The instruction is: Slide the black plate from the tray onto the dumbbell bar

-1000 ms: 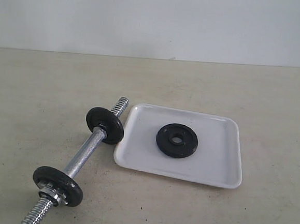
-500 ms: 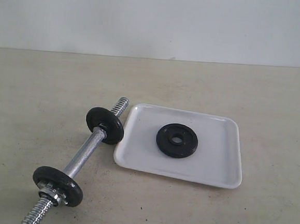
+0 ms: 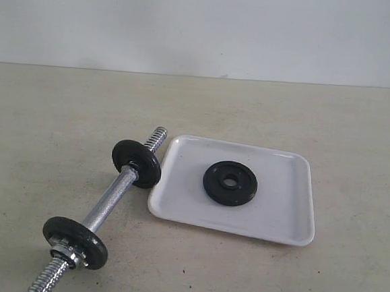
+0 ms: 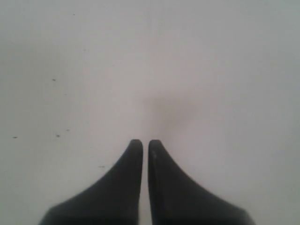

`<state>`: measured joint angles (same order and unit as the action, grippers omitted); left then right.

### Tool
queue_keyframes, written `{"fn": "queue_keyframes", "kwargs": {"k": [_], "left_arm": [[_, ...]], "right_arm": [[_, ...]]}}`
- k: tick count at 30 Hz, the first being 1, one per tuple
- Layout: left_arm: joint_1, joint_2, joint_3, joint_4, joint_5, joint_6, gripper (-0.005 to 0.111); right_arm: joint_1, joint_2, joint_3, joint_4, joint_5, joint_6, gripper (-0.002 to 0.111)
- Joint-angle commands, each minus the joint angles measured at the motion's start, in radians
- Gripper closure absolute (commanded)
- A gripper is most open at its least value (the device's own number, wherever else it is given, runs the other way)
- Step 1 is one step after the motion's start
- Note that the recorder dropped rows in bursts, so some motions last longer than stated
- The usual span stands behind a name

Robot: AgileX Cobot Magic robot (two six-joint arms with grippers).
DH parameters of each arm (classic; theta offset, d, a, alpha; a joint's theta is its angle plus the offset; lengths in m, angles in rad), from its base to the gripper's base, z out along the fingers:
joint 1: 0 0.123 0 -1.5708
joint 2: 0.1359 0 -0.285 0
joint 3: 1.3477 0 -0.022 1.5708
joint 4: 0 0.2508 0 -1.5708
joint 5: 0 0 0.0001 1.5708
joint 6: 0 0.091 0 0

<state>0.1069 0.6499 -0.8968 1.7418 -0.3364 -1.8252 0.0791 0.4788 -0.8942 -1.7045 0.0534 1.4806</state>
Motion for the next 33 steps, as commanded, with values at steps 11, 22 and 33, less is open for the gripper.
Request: {"fn": "queue_keyframes", "kwargs": {"k": [11, 22, 33], "left_arm": [[0.001, 0.014, 0.427, 0.003, 0.233, 0.149, 0.102], [0.001, -0.001, 0.556, 0.003, 0.22, 0.147, 0.102], [0.001, -0.004, 0.556, 0.003, -0.131, 0.039, 0.102]], "right_arm": [[0.001, 0.136, 0.163, 0.352, 0.147, -0.209, 0.104], [0.001, 0.171, 0.222, 1.393, 0.443, -1.2, 0.104], [0.001, 0.171, 0.222, 2.163, 0.583, -2.046, 0.104]]}}
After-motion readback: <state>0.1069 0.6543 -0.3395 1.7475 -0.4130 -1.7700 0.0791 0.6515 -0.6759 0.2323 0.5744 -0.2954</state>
